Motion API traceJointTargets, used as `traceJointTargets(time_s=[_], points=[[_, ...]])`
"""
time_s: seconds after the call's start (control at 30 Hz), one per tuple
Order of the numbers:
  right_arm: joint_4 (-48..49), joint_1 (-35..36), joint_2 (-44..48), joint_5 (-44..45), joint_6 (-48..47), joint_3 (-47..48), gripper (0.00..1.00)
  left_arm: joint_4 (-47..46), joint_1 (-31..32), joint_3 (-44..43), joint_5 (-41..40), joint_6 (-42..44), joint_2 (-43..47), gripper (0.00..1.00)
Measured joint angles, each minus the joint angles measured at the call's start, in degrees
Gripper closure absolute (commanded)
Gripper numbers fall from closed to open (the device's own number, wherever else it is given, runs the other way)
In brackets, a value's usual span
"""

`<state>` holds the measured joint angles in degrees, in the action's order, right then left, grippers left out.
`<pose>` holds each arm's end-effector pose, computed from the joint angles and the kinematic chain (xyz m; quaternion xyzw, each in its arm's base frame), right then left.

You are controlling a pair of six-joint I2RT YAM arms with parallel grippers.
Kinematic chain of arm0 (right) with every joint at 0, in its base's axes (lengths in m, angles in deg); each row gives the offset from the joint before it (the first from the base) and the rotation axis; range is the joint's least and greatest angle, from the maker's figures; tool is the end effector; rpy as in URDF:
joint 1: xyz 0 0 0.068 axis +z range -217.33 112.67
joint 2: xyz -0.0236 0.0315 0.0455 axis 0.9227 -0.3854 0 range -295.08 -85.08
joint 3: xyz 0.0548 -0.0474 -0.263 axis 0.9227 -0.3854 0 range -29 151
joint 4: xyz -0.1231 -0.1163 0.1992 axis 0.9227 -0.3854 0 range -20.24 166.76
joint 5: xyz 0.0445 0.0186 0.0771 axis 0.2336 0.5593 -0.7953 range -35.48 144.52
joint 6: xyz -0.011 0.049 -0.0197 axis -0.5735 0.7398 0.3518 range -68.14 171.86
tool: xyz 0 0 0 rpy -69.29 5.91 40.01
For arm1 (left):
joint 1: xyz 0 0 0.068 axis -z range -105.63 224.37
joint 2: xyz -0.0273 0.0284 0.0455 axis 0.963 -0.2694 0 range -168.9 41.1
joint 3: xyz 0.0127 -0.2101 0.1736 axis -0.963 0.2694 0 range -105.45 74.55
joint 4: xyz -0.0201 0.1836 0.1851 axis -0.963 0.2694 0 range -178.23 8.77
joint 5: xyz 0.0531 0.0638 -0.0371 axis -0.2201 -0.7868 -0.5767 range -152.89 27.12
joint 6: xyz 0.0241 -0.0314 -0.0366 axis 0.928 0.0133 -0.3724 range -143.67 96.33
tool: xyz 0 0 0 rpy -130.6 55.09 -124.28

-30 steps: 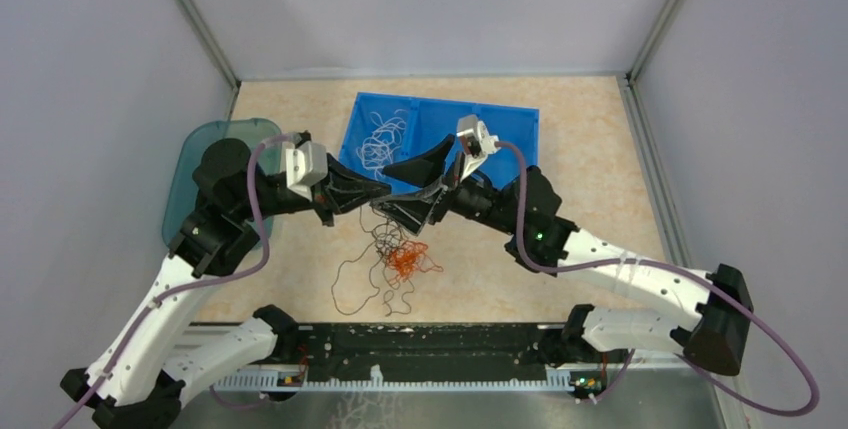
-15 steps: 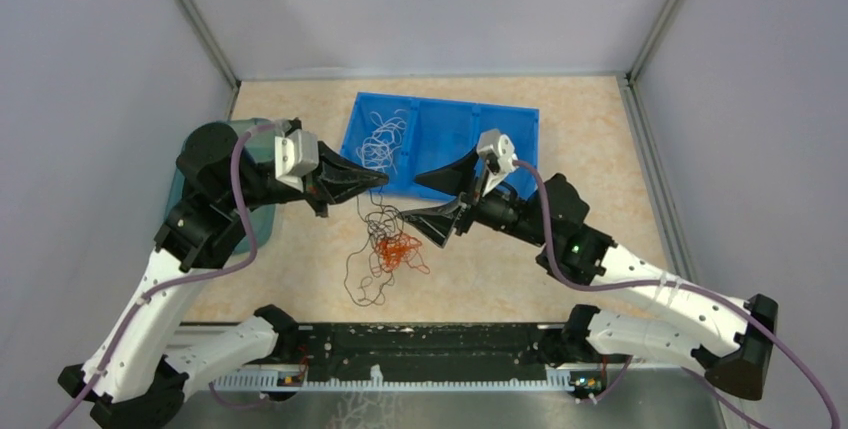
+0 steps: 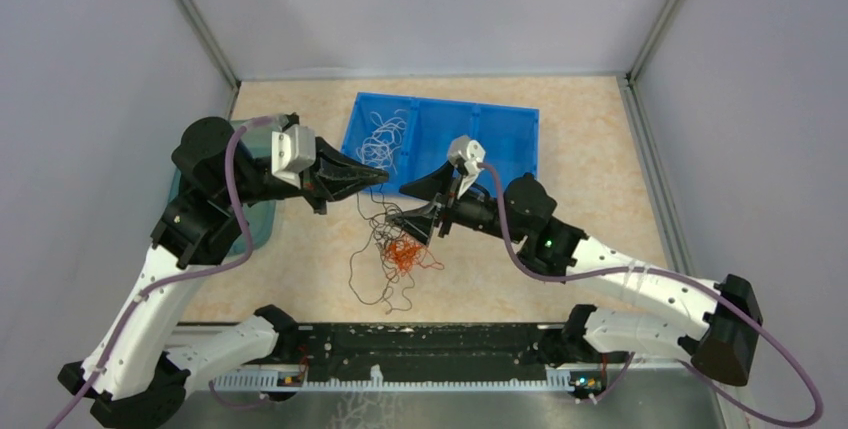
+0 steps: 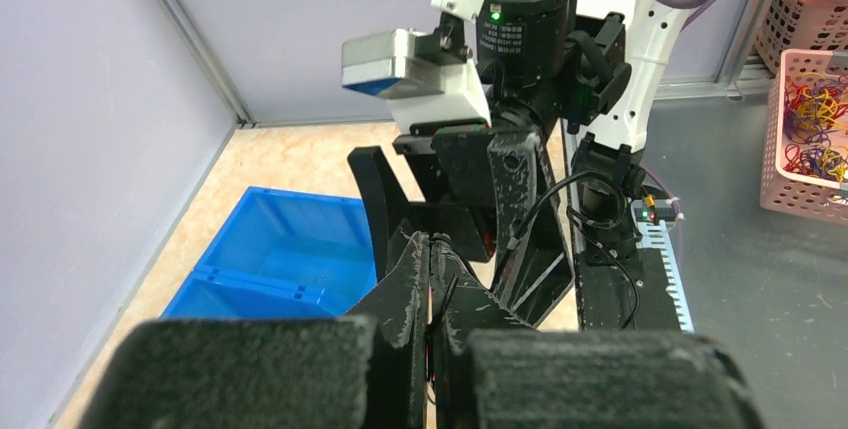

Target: Untangle the cables

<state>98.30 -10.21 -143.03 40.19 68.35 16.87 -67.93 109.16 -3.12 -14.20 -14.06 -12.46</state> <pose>0.1224 0.2056 0.3625 -0.3120 0.5685 0.5181 0.5578 0.1159 -0.1131 0.4872 0.5139 0.4627 -0.4198 0.5879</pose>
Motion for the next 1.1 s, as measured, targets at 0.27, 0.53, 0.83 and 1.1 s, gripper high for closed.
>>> traceJointTargets(time_s=[0.27, 0.53, 0.83, 1.1], points=[[4.6, 0.0, -5.8, -1.6, 0.7, 1.6, 0.42, 0.0, 0.0, 0.0, 0.0, 0.0, -0.1, 1.0], [10.8, 0.4, -12.9, 1.6, 1.5, 4.2, 0.47, 0.0, 0.0, 0.0, 0.0, 0.0, -0.7, 1.0], [15.4, 2.2, -13.9, 5.6, -0.5, 4.2, 0.29, 0.2, 0.0, 0.0, 0.0, 0.1, -0.7, 1.0], [16.8, 3.1, -13.7, 7.0, -1.9, 4.2, 0.47, 0.6, 0.0, 0.0, 0.0, 0.1, -0.8, 1.0]])
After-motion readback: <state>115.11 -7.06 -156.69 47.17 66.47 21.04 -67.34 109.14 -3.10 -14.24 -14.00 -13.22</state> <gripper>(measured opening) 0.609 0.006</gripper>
